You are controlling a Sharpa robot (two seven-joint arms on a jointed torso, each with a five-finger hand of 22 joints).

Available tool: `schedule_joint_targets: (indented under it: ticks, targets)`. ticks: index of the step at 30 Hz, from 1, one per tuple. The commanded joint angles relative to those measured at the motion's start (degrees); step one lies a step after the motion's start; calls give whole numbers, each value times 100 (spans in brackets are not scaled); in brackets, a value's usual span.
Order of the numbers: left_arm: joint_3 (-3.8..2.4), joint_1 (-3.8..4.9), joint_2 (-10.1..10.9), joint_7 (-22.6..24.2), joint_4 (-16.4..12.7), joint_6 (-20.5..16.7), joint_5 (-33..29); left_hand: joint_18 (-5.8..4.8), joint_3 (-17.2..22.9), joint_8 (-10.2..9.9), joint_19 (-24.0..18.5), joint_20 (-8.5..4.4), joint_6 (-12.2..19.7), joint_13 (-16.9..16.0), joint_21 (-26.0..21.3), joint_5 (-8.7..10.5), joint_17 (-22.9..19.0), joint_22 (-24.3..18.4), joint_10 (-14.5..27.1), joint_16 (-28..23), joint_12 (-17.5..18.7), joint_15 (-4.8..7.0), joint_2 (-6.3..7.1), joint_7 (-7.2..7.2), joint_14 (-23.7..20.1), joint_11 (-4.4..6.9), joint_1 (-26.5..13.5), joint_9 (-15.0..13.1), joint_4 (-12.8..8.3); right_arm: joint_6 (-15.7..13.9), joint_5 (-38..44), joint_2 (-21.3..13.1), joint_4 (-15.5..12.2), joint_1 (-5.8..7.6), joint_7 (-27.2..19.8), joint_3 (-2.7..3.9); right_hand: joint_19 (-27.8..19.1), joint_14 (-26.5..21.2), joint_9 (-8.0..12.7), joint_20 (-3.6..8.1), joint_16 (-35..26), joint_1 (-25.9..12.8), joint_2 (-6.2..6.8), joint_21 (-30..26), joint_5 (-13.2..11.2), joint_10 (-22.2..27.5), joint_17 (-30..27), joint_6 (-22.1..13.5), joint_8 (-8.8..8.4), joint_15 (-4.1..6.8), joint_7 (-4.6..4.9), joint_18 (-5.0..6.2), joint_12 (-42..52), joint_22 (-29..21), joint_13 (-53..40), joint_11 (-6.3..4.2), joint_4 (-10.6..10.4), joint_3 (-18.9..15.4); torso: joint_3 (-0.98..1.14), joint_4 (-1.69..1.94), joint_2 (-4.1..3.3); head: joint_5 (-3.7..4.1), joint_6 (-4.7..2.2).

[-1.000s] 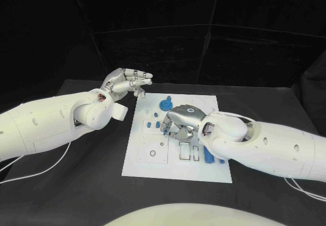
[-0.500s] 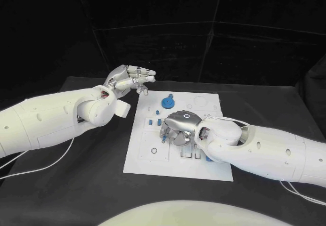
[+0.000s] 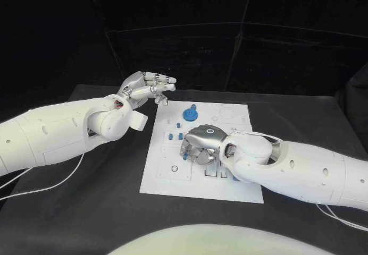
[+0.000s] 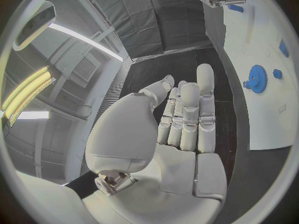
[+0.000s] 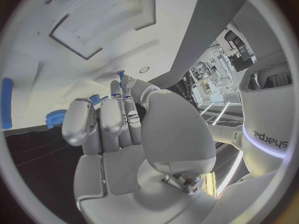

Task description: Assemble the parts on the task board

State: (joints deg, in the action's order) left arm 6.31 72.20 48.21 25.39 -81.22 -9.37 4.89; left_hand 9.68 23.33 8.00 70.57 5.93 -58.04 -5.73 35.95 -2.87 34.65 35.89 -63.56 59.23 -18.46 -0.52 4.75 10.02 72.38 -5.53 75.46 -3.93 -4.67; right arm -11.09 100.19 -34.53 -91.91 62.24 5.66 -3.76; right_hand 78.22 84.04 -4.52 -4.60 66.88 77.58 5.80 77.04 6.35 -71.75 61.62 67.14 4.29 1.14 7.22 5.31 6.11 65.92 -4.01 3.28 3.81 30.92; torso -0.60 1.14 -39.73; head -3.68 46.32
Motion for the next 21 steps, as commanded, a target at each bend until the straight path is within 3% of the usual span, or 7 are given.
schedule_joint_targets:
  ticks: [1,14,21]
  targets:
    - [-5,8,-7,70,1,72,-23,74,-32,4,-36,15,20,-6,-18,-7,-5,-9,46,-40,-18,5,-26,0,-36,12,5,8,10,117,108,16,4,5,-32,1,17,167,-5,-11,25,-5,29,37,24,-6,-2,-10,16,13,39,-30,-40,3,5,26,34,-5,3,-3,0,0,3]
    - [-5,8,-3,48,-7,93,-23,74,-35,5,-36,16,25,-6,-22,-7,-11,-12,53,-42,-23,4,-29,1,-40,11,8,8,8,225,404,120,88,-15,160,-6,1,159,2,-21,19,-50,50,30,14,13,-19,-24,-5,2,45,-25,-61,-15,9,37,27,-37,-4,5,-2,17,15]
    - [-5,8,8,28,-10,106,-23,74,-36,4,-36,17,26,-6,-23,-7,-12,-13,56,-42,-24,3,-29,2,-41,10,8,8,8,243,457,127,99,-21,133,-74,-61,130,39,-61,-18,-245,192,-6,153,137,-85,-156,-64,-41,80,-10,-150,-83,24,84,-38,-182,-5,2,0,14,24]
